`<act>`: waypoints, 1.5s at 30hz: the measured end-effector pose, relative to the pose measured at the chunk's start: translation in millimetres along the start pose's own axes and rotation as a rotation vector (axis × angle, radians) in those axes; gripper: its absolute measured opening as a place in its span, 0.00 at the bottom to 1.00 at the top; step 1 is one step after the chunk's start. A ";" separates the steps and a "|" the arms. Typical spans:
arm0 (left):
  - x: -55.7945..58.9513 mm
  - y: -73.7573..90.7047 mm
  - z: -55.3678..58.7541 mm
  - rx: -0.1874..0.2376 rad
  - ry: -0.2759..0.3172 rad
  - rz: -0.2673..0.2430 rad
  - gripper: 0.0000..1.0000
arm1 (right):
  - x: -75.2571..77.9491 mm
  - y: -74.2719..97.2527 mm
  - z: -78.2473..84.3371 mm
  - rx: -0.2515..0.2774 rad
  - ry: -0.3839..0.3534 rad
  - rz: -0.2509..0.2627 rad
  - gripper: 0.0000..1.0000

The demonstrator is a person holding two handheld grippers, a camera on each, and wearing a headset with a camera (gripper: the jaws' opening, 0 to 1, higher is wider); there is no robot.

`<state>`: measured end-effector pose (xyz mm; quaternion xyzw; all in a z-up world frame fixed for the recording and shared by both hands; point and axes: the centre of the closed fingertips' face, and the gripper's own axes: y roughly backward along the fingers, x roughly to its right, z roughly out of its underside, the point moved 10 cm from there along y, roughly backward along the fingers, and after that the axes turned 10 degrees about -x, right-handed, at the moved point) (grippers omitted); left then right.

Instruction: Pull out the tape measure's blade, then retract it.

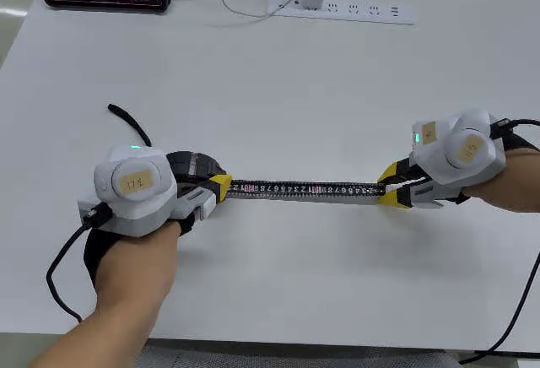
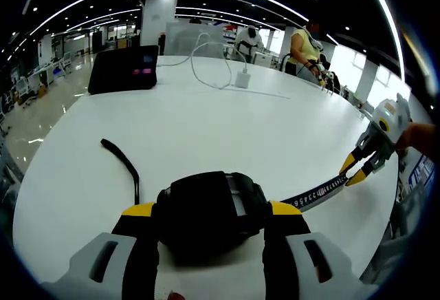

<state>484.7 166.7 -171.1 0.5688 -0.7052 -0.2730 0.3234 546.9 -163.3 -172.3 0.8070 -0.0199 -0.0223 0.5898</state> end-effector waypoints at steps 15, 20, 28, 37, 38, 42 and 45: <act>-1.9 0.5 0.3 0.005 0.011 0.013 0.57 | -0.5 -3.7 -11.6 0.022 -0.001 -0.012 0.10; -2.0 0.5 0.3 0.005 0.014 0.014 0.57 | -0.4 -4.4 -14.0 0.026 -0.002 -0.012 0.10; -2.1 0.8 0.4 0.005 0.018 0.018 0.57 | -1.2 -5.4 -16.1 0.030 -0.005 -0.015 0.10; -2.3 0.6 0.5 0.005 0.023 0.020 0.57 | 0.0 -5.8 -19.0 0.034 -0.004 -0.014 0.10; -2.3 0.6 0.5 0.006 0.024 0.020 0.57 | 0.0 -6.1 -19.7 0.035 -0.004 -0.014 0.10; -2.7 0.9 0.6 0.005 0.028 0.023 0.57 | 0.0 -7.8 -23.5 0.039 0.000 -0.015 0.10; -2.9 1.1 0.6 0.006 0.031 0.024 0.57 | 0.2 -8.7 -25.9 0.042 0.002 -0.016 0.10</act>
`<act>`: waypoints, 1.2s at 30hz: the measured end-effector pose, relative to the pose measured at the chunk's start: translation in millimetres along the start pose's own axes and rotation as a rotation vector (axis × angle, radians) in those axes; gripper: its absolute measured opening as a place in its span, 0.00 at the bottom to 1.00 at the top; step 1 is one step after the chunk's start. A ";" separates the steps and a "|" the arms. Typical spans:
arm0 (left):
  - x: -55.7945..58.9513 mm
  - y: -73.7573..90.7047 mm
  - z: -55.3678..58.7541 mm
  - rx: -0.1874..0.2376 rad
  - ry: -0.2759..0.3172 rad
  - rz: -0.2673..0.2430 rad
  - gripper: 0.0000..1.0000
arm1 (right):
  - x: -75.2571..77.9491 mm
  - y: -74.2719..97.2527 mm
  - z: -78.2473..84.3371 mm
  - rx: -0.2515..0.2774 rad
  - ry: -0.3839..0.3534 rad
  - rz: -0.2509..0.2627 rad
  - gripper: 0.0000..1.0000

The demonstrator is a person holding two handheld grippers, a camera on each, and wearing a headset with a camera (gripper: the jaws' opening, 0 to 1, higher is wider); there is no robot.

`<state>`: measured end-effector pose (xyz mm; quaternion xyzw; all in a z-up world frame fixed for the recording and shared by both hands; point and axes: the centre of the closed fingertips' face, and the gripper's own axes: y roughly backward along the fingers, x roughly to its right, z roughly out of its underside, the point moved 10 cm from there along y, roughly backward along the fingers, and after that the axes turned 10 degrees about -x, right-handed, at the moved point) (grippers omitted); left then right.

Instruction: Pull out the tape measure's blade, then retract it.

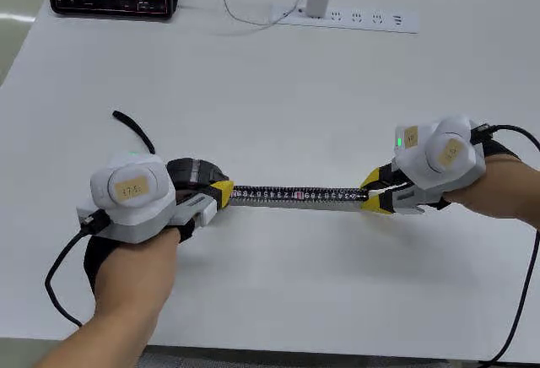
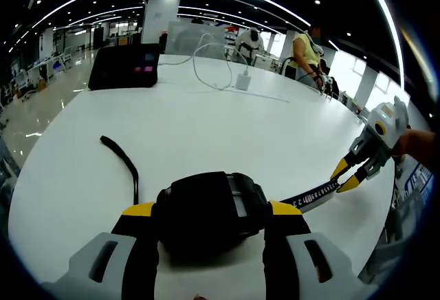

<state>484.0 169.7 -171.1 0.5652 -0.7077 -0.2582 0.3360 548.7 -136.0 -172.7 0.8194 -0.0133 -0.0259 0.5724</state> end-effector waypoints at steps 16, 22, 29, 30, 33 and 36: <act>-1.1 0.2 0.1 0.003 0.019 0.011 0.57 | 1.0 -6.2 -11.1 0.017 0.001 -0.008 0.10; -1.4 0.1 0.1 0.002 0.021 0.015 0.57 | 2.0 -11.0 -19.6 0.034 0.006 -0.013 0.10; -1.9 0.1 0.0 0.003 0.025 0.018 0.57 | 3.3 -13.4 -23.8 0.043 0.012 -0.017 0.10; -1.9 0.1 -0.1 0.003 0.026 0.018 0.57 | 3.3 -13.8 -24.4 0.043 0.013 -0.017 0.10; -1.9 0.2 -0.2 0.004 0.028 0.019 0.57 | 3.6 -14.4 -26.3 0.047 0.013 -0.018 0.10; -2.1 0.1 -0.3 0.003 0.029 0.020 0.57 | 3.7 -15.3 -27.6 0.050 0.014 -0.019 0.10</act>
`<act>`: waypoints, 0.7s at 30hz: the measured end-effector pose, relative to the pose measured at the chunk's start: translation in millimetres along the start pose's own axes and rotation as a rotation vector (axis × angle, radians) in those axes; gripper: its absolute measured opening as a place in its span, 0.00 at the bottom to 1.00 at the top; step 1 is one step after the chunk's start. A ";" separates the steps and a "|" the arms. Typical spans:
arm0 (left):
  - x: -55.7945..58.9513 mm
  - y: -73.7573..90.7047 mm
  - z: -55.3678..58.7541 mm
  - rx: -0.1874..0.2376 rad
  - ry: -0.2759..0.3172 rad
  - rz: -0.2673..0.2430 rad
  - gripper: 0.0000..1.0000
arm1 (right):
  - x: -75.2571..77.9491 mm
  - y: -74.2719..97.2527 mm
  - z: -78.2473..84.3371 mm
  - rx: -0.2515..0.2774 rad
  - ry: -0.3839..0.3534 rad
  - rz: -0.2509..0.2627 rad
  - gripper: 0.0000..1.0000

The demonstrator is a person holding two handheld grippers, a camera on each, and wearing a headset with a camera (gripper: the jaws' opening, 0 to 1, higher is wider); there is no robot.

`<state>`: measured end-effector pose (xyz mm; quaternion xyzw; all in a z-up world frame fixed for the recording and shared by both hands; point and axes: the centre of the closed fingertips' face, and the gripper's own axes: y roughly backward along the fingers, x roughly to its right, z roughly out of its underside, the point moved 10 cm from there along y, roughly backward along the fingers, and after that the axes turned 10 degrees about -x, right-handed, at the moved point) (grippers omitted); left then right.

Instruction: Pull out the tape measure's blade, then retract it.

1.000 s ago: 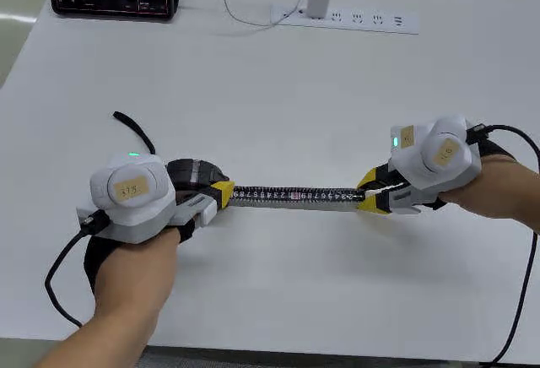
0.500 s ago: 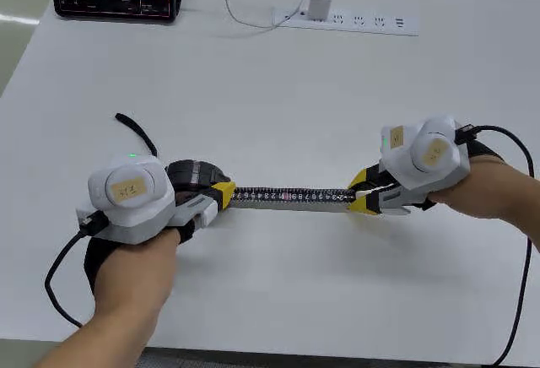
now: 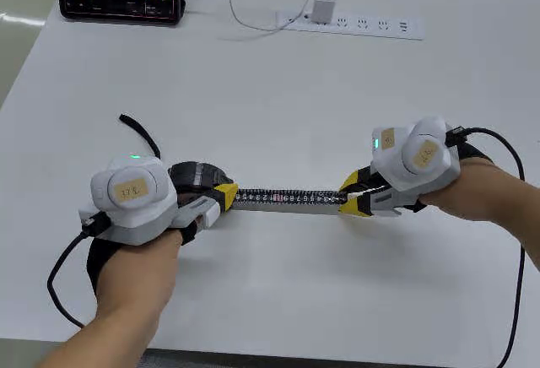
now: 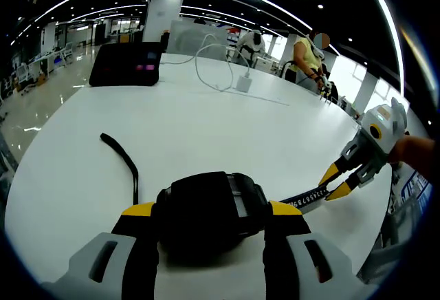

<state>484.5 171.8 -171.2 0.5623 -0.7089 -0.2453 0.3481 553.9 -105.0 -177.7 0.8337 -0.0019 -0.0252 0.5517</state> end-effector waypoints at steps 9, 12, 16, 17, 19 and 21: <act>-1.2 -0.8 -0.1 0.000 0.004 0.004 0.57 | -0.1 -3.4 -6.2 0.011 0.002 -0.004 0.10; -1.8 -1.3 -0.2 -0.001 0.004 0.005 0.57 | -0.1 -5.0 -8.1 0.016 0.002 -0.006 0.10; -1.6 -0.9 -0.3 0.000 0.007 0.006 0.57 | 0.2 -6.4 -12.6 0.022 0.004 -0.009 0.10; -1.5 -0.7 -0.3 0.000 0.007 0.006 0.57 | 0.3 -6.8 -13.5 0.023 0.005 -0.009 0.10; -1.3 -0.4 -0.5 0.000 0.008 0.007 0.57 | 0.4 -7.6 -15.4 0.026 0.006 -0.010 0.10; -1.3 -0.2 -0.6 -0.001 0.009 0.009 0.57 | 0.1 -8.6 -17.1 0.028 0.007 -0.011 0.10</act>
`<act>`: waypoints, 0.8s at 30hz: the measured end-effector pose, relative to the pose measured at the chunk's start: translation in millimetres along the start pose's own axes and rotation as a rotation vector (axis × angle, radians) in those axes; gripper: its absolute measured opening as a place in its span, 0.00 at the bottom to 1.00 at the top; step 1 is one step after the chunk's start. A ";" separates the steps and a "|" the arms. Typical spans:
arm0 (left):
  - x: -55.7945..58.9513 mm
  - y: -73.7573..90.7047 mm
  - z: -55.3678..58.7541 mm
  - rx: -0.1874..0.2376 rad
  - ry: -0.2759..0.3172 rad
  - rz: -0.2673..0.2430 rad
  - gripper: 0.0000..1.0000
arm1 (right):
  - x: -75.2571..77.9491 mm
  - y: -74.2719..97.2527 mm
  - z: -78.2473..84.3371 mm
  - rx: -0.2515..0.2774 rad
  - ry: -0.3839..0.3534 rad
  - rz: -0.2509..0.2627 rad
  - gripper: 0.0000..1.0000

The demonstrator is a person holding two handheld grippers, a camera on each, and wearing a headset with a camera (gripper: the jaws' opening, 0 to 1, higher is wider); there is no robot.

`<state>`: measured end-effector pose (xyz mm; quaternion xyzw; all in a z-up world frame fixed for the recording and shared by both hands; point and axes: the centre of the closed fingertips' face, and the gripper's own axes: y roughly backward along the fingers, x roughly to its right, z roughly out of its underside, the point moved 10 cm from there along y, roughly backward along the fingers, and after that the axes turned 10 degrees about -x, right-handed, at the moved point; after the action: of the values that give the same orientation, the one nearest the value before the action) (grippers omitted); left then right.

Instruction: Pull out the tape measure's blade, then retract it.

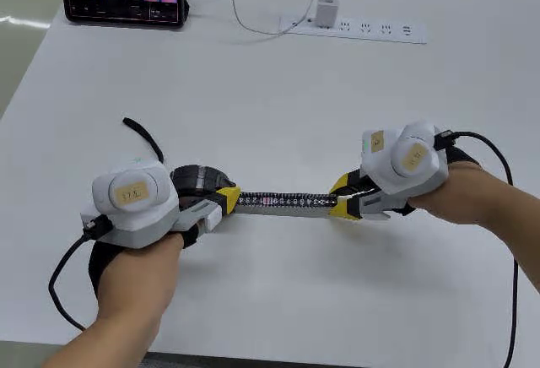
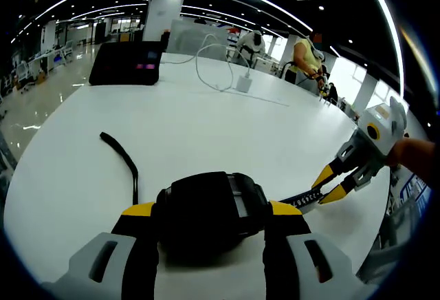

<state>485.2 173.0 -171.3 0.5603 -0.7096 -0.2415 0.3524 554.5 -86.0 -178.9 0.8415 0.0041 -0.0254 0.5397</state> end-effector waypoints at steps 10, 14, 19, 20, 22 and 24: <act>-0.5 -0.1 0.1 0.000 0.005 0.003 0.57 | -0.5 -3.8 -7.7 0.010 0.004 -0.002 0.10; -0.5 0.1 0.1 0.001 0.007 0.004 0.57 | -1.6 -5.1 -11.7 0.016 0.002 -0.004 0.10; -0.2 0.6 0.1 0.000 0.009 0.006 0.57 | -1.6 -7.4 -15.9 0.025 0.002 -0.006 0.10; -0.2 0.5 0.2 0.000 0.009 0.006 0.57 | -1.4 -7.9 -16.7 0.026 0.003 -0.006 0.10; -0.3 0.3 0.1 0.000 0.011 0.007 0.57 | -1.2 -8.5 -18.2 0.028 0.004 -0.006 0.10; -0.5 0.2 0.2 0.000 0.012 0.007 0.57 | -0.8 -9.2 -19.1 0.032 0.004 -0.007 0.10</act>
<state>485.0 173.6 -171.5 0.5591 -0.7097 -0.2369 0.3573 554.1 -64.7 -179.3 0.8500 0.0075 -0.0256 0.5260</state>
